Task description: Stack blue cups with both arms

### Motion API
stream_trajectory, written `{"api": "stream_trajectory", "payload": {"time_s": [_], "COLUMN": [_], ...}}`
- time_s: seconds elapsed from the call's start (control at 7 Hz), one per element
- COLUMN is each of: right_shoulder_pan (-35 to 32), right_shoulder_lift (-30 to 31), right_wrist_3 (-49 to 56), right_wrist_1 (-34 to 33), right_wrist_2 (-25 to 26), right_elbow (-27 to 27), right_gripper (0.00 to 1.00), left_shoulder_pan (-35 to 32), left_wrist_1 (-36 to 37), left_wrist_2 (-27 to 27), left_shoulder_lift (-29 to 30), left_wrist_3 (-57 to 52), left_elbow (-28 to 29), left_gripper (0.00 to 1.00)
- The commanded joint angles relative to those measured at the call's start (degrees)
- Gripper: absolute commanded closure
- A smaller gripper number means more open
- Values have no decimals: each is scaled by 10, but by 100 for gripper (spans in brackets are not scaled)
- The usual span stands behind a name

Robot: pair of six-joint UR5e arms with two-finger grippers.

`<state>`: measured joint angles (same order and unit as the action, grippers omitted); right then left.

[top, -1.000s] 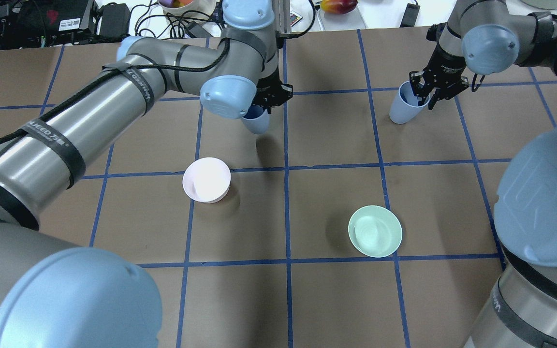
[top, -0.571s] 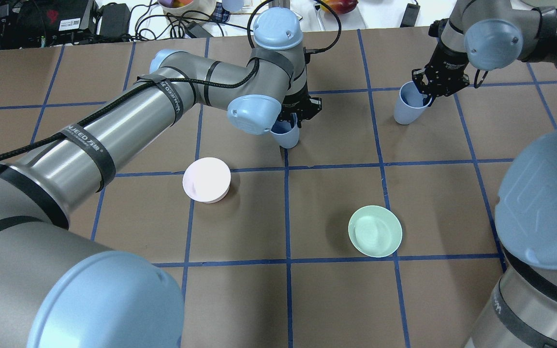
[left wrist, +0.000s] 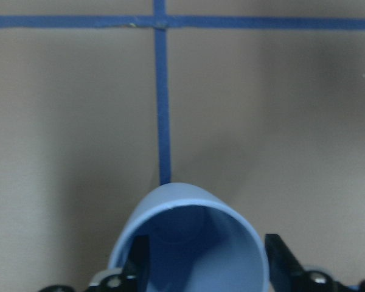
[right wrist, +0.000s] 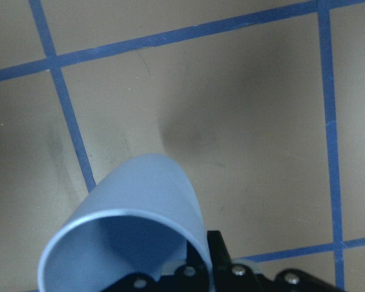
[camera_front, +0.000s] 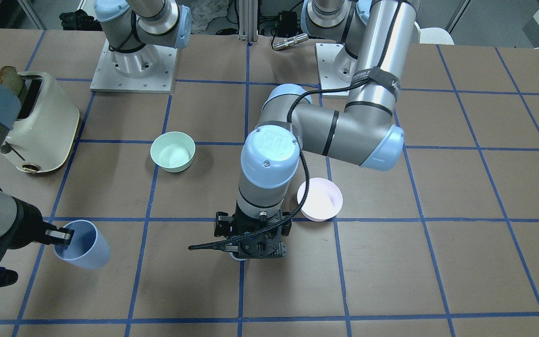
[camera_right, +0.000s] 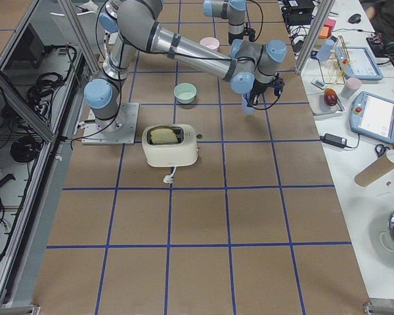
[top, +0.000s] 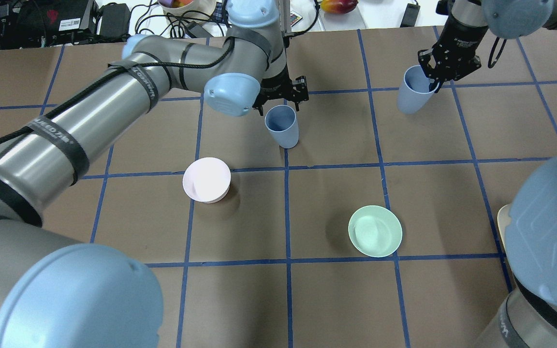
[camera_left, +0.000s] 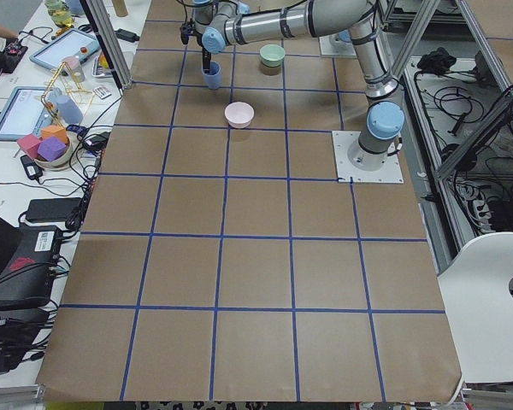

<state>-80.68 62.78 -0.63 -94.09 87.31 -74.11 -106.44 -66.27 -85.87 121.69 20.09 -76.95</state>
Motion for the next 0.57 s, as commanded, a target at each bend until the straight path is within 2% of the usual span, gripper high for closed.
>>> {"api": "stream_trajectory", "payload": {"time_s": [0.0,0.29,0.43], "right_shoulder_pan": [-64,-164,-196], "right_shoulder_lift": [41,45,44], "right_wrist_3": [-70,-218,-262], "right_wrist_1": [43,38,36], "right_wrist_2": [-26,-28,-44], "right_elbow": [9,9,9], "right_gripper": [100,100,100], "left_shoulder_pan": [25,49,60], "left_wrist_1": [-155,-310,-318], "left_wrist_2": [16,11,8], "left_shoulder_lift": [-84,-178,-215], "left_wrist_3": [1,-7,-8], "left_elbow": [21,21,15], "left_gripper": [0,0,0]}}
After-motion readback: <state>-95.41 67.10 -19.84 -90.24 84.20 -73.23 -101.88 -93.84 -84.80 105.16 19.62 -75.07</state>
